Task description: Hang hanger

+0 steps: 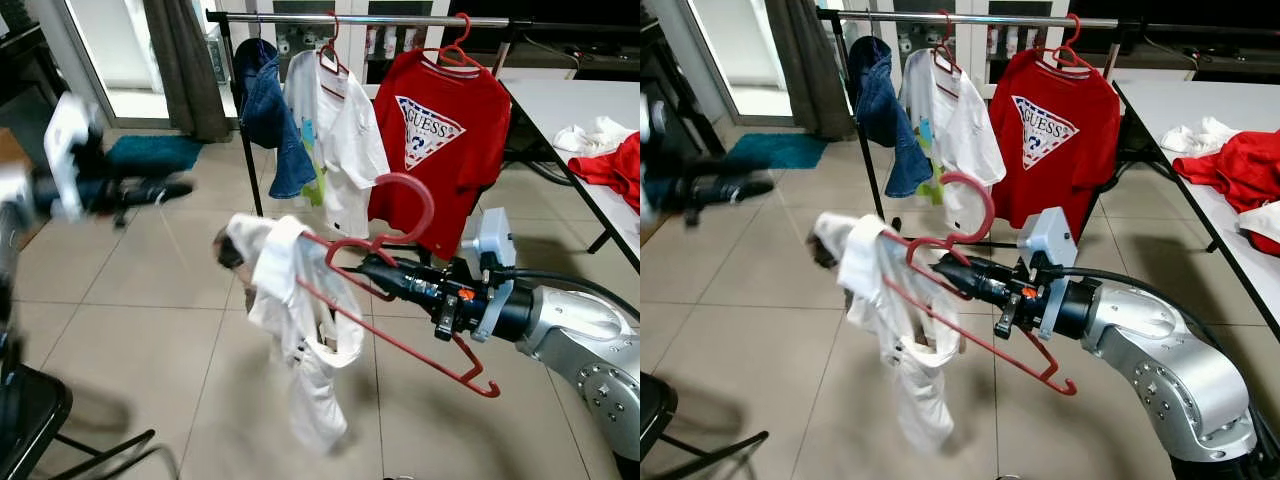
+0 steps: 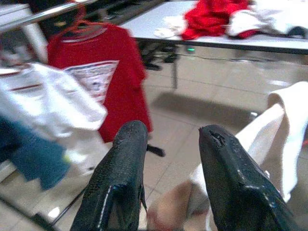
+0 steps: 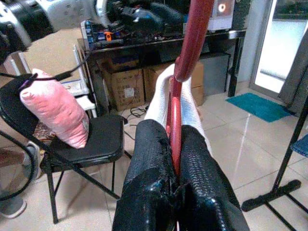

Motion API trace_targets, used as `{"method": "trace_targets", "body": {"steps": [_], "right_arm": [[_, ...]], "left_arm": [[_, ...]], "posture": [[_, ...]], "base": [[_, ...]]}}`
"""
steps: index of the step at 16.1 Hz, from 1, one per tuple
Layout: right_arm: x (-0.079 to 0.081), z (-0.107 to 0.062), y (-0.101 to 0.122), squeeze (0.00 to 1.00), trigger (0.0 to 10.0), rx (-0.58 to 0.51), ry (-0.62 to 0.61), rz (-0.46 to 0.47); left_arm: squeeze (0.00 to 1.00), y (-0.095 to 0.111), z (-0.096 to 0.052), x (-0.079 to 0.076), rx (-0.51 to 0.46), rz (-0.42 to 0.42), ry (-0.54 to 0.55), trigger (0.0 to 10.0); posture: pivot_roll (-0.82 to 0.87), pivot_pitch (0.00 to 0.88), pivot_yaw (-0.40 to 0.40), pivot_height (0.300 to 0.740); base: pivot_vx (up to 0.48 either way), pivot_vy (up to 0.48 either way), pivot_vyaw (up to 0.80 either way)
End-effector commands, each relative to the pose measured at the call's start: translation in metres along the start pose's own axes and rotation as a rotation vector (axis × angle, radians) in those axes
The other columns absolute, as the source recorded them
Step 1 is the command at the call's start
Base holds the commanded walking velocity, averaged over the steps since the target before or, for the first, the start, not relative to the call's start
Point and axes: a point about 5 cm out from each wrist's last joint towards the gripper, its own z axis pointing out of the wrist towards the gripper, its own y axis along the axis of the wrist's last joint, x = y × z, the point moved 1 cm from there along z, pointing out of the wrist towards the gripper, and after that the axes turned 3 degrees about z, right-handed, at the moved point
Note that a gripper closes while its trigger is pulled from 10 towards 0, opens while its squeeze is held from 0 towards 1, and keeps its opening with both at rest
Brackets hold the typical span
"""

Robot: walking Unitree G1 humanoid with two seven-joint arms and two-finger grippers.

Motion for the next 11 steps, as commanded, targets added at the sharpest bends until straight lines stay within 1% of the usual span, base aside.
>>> {"method": "trace_targets", "body": {"steps": [1, 2, 3, 4, 6, 7, 8, 9, 10, 11], "right_arm": [[0.000, 0.001, 0.007, 0.00, 10.0, -0.005, 0.028, -0.047], [0.000, 0.001, 0.007, 0.00, 10.0, -0.005, 0.028, -0.047], [0.001, 0.001, 0.008, 0.00, 10.0, 0.004, 0.045, -0.058], [0.001, 0.002, 0.008, 0.00, 10.0, 0.007, 0.052, -0.062], [0.002, 0.002, 0.008, 0.00, 10.0, 0.011, 0.061, -0.067], [0.003, 0.002, 0.008, 0.00, 10.0, 0.012, 0.068, -0.069], [0.004, 0.003, 0.008, 0.00, 10.0, 0.017, 0.082, -0.071], [0.004, 0.003, 0.008, 0.00, 10.0, 0.017, 0.082, -0.071], [0.005, 0.003, 0.008, 0.00, 10.0, 0.019, 0.094, -0.072], [0.006, 0.004, 0.008, 0.00, 10.0, 0.019, 0.100, -0.071]], "left_arm": [[1.00, 0.003, 0.019, -0.007, 0.012, -0.016, -0.134, 10.0], [1.00, 0.003, 0.019, -0.007, 0.012, -0.016, -0.134, 10.0], [1.00, 0.012, 0.039, -0.016, -0.006, -0.018, -0.270, 10.0], [1.00, 0.015, 0.045, -0.021, -0.018, -0.028, -0.326, 10.0], [1.00, 0.019, 0.051, -0.027, -0.040, -0.055, -0.392, 10.0], [0.59, 0.021, 0.054, -0.032, -0.057, -0.067, -0.426, 10.0], [0.00, 0.022, 0.062, -0.043, -0.066, -0.080, -0.493, 10.0], [0.00, 0.022, 0.062, -0.043, -0.066, -0.080, -0.493, 10.0], [0.00, 0.010, 0.068, -0.049, 0.010, -0.040, -0.519, 10.0], [0.00, 0.003, 0.070, -0.050, 0.061, -0.014, -0.523, 10.0]], "posture": [[-0.15, 0.000, 0.068, 0.740], [-0.15, 0.000, 0.068, 0.740], [-0.16, 0.000, 0.078, 0.740], [-0.16, 0.000, 0.081, 0.740], [-0.16, 0.000, 0.085, 0.740], [-0.16, 0.000, 0.085, 0.740], [-0.16, 0.000, 0.083, 0.740], [-0.16, 0.000, 0.083, 0.740], [-0.16, 0.000, 0.082, 0.740], [-0.16, 0.000, 0.080, 0.740]], "base": [[0.000, 0.000, 0.00], [0.000, 0.000, 0.00], [0.000, 0.000, 0.00], [0.000, 0.000, 0.00], [0.000, 0.000, 0.00], [0.000, 0.000, 0.00], [0.000, 0.000, 0.00], [0.000, 0.000, 0.00], [0.000, 0.000, 0.00], [0.000, 0.000, 0.00]]}}
